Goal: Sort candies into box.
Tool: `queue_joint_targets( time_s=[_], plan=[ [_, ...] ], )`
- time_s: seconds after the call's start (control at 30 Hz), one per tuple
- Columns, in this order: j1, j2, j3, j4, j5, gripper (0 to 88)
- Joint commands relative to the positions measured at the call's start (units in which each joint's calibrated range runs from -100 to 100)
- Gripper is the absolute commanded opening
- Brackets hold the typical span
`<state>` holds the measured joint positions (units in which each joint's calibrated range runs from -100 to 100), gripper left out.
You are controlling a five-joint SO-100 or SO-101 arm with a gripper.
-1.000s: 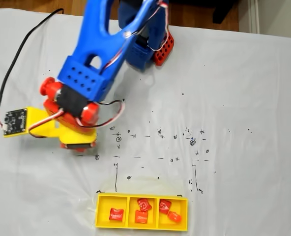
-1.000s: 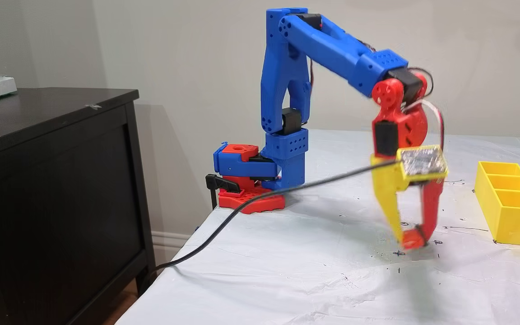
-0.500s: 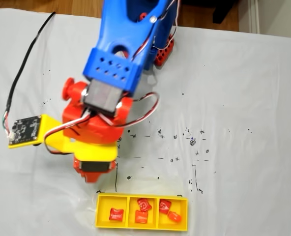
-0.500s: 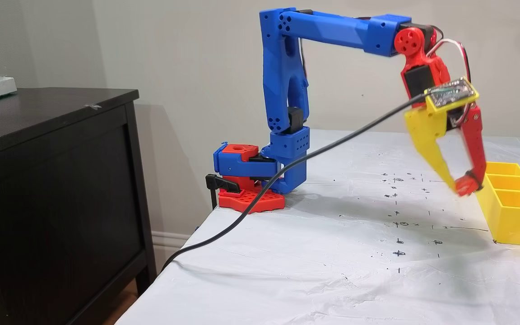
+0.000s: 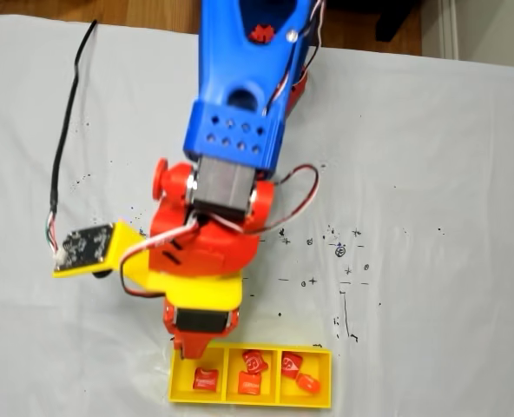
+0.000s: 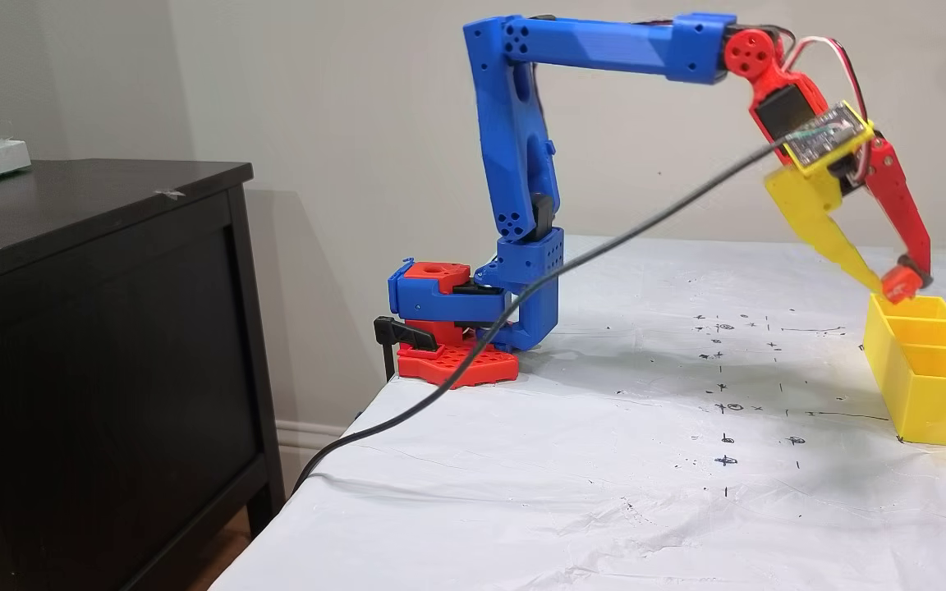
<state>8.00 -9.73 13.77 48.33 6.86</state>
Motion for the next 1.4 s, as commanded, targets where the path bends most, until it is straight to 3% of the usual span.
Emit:
queue_joint_targets(
  time_s=[0.0,1.37],
  plan=[
    [-0.39,1.59,-8.36,-1.63,-0.39,0.2],
    [-2.2,12.53,-9.99,-8.83,-0.59,2.0]
  ],
)
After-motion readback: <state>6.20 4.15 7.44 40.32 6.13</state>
